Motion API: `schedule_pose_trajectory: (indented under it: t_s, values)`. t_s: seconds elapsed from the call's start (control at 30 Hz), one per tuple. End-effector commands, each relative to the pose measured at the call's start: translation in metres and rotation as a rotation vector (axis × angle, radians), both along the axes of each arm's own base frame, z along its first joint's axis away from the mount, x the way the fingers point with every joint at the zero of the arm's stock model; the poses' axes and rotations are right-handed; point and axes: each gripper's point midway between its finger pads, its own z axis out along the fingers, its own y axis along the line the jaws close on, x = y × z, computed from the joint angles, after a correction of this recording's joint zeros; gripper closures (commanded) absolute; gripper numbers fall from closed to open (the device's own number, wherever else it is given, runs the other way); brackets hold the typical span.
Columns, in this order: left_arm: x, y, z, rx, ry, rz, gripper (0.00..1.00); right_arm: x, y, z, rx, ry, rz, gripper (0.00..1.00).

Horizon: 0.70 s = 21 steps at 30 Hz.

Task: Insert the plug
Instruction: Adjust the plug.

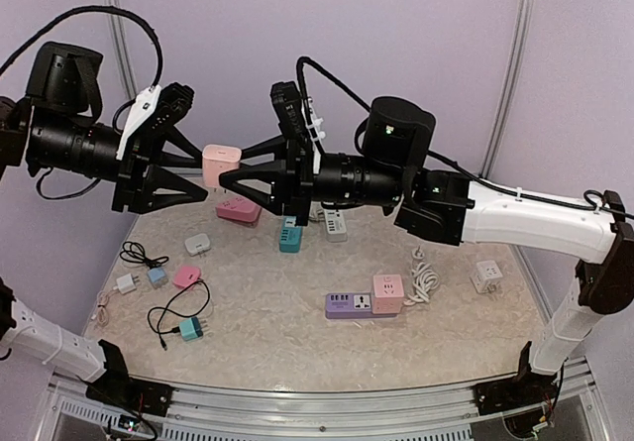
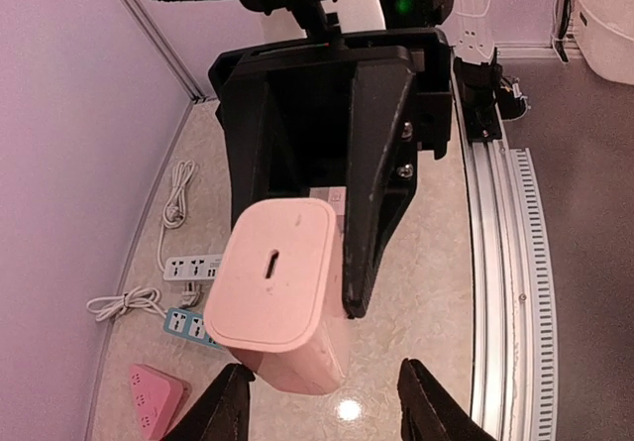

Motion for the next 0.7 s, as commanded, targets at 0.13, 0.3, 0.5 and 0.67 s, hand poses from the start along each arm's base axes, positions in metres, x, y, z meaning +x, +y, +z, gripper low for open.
schedule_pose_trajectory:
  t_s: [0.13,0.3,0.5,0.67]
  values:
    - [0.006,-0.012,0.005,-0.017,-0.017,-0.007,0.67,-0.017,0.005,0.013,0.029,-0.030,0.061,1.00]
    - [0.000,-0.013,0.002,-0.011,0.000,-0.038,1.00,-0.017,0.005,0.010,0.015,-0.020,0.059,1.00]
    - [-0.008,-0.008,-0.004,0.009,0.014,-0.069,1.00,-0.002,0.002,0.000,-0.085,0.042,-0.037,0.62]
    - [-0.001,-0.003,-0.018,0.062,-0.004,-0.029,1.00,0.011,-0.009,-0.006,-0.193,0.101,-0.139,0.19]
